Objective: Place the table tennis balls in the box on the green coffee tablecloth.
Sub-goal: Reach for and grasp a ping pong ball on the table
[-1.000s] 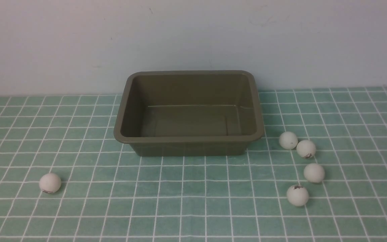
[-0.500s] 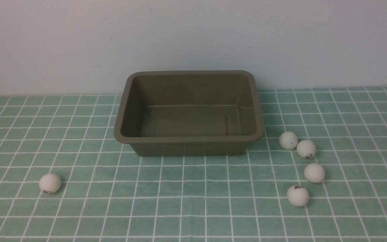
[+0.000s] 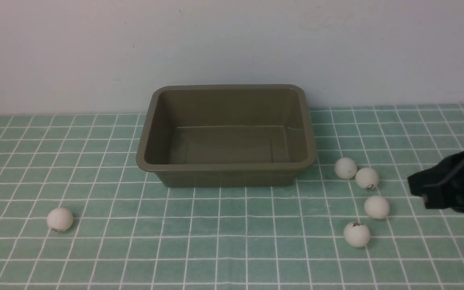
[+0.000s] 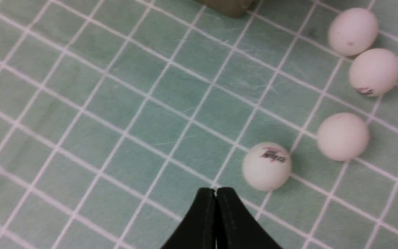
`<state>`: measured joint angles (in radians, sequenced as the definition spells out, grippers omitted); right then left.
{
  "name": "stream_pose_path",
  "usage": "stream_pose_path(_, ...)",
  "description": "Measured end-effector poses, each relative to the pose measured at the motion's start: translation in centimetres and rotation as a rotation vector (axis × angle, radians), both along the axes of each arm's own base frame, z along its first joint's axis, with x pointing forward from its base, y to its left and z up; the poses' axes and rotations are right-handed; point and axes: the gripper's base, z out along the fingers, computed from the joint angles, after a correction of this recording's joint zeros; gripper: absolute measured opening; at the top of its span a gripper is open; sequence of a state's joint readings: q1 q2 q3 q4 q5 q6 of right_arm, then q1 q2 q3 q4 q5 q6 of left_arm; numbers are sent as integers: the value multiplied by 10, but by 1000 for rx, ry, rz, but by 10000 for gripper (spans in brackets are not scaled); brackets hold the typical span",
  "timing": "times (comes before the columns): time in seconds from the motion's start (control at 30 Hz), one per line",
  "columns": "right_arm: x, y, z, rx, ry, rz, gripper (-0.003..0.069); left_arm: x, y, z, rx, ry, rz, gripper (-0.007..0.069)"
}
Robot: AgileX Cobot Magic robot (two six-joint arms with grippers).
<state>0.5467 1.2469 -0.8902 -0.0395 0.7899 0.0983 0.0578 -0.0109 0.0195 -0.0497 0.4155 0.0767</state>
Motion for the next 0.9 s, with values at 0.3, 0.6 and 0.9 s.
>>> stream_pose_path(0.3, 50, 5, 30, -182, -133, -86, -10, 0, 0, 0, 0, 0, 0, -4)
stream_pose_path(0.6, 115, -1, 35, -335, -109, 147, -10, 0, 0, 0, 0, 0, 0, -4)
stream_pose_path(0.9, 150, -35, -17, -226, 32, 392, -10, 0, 0, 0, 0, -1, 0, -4)
